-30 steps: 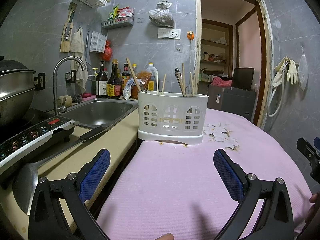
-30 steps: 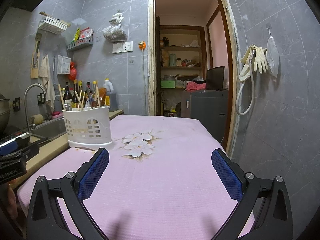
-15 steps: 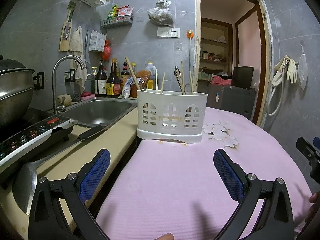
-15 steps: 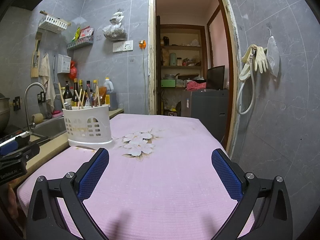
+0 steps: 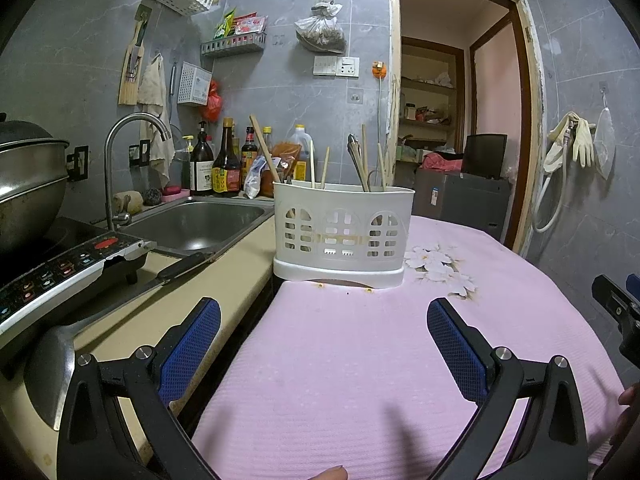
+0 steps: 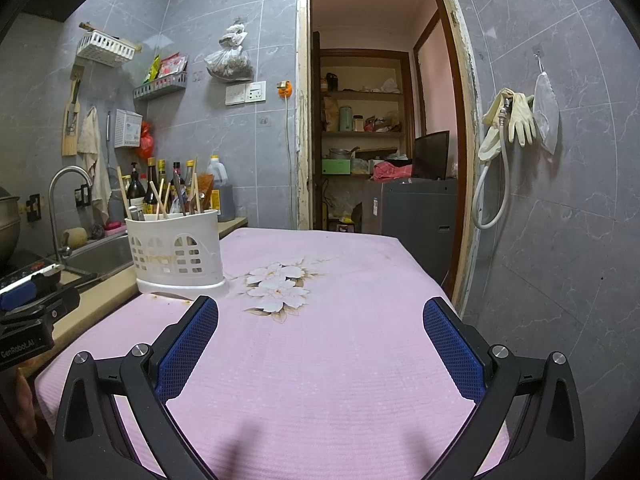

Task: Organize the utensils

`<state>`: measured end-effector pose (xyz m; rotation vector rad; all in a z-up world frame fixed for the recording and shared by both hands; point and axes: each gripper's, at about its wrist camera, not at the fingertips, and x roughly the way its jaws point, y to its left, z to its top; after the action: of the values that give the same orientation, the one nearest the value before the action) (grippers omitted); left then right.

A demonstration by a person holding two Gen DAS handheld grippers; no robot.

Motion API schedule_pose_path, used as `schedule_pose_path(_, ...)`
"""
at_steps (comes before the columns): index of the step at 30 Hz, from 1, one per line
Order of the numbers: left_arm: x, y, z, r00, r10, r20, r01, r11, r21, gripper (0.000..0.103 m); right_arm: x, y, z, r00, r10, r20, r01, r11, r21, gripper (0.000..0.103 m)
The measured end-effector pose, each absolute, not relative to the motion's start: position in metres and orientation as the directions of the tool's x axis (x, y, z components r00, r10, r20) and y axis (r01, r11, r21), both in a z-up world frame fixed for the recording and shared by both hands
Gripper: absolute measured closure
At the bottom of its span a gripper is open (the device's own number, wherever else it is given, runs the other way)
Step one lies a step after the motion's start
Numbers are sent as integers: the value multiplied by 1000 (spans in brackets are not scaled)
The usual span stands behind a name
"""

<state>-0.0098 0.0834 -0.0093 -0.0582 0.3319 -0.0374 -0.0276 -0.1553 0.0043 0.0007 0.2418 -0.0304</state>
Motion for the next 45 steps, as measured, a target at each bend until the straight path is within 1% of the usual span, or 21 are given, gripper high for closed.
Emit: schedule_pose_path(45, -8, 82, -5, 946, -45, -321, 28, 998, -57, 2, -28, -155, 4, 970, -30, -241, 31, 1000, -2, 0)
